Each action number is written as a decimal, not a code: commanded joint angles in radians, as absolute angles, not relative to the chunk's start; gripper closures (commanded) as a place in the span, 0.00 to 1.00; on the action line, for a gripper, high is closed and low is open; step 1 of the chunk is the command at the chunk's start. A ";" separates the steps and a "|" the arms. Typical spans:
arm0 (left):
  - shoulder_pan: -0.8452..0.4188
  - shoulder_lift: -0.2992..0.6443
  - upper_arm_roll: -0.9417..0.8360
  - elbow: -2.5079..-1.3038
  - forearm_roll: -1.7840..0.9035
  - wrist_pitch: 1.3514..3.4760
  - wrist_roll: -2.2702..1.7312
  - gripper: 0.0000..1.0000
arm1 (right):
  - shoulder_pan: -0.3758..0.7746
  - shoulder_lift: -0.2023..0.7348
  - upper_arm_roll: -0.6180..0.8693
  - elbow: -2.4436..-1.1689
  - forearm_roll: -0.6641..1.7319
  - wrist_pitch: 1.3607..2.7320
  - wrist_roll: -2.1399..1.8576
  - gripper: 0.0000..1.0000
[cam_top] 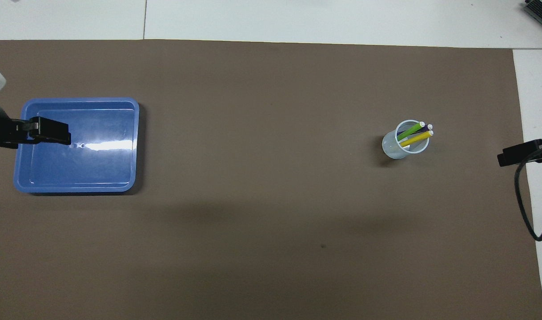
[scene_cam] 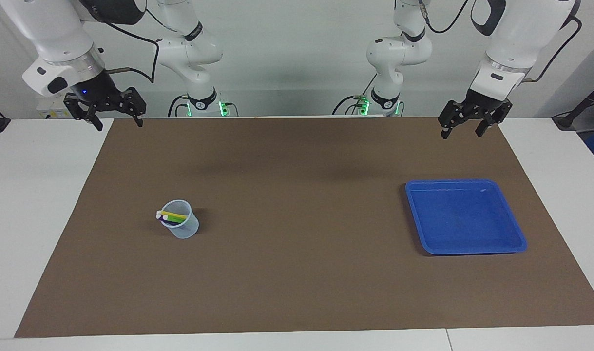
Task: Right arm passes pens to left for tray arrangement
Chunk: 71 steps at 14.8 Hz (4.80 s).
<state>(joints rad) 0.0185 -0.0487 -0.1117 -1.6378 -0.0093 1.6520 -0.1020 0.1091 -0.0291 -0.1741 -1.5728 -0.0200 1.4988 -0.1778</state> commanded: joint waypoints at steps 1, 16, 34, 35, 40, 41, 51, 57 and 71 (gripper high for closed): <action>0.031 -0.058 -0.114 -1.629 -0.005 1.634 -0.091 0.00 | 0.097 -0.049 -0.160 -1.592 -0.018 1.499 -0.164 0.00; 0.028 -0.060 -0.114 -1.640 -0.006 1.655 -0.113 0.00 | 0.091 -0.051 -0.160 -1.595 -0.018 1.500 -0.167 0.00; 0.014 -0.069 -0.118 -1.712 -0.186 1.924 -0.969 0.00 | 0.089 -0.052 -0.167 -1.595 -0.018 1.497 -0.164 0.00; 0.006 -0.071 -0.118 -1.716 -0.184 1.922 -0.973 0.00 | 0.089 -0.052 -0.167 -1.595 -0.018 1.497 -0.164 0.00; 0.012 -0.078 -0.118 -1.735 -0.184 1.933 -1.185 0.00 | 0.089 -0.052 -0.170 -1.595 -0.018 1.499 -0.163 0.00; 0.008 -0.080 -0.118 -1.743 -0.184 1.948 -1.209 0.00 | 0.089 -0.052 -0.170 -1.595 -0.018 1.497 -0.164 0.00; -0.061 -0.100 -0.126 -1.804 -0.281 2.000 -1.450 0.00 | 0.084 -0.138 -0.170 -1.822 -0.017 1.658 -0.340 0.00; -0.061 -0.121 -0.127 -1.943 -0.323 2.157 -1.555 0.00 | 0.087 -0.036 -0.170 -1.841 0.071 1.791 -0.431 0.00; -0.245 0.041 -0.126 -2.026 -0.357 2.516 -1.746 0.00 | 0.097 0.227 -0.114 -1.755 0.100 1.994 -0.844 0.00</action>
<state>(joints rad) -0.2218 0.0325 -0.1393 -2.0130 -0.3429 2.4753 -1.7249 0.1042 0.1976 -0.1247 -1.7929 0.0828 1.9825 -0.7849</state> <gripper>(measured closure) 0.000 0.000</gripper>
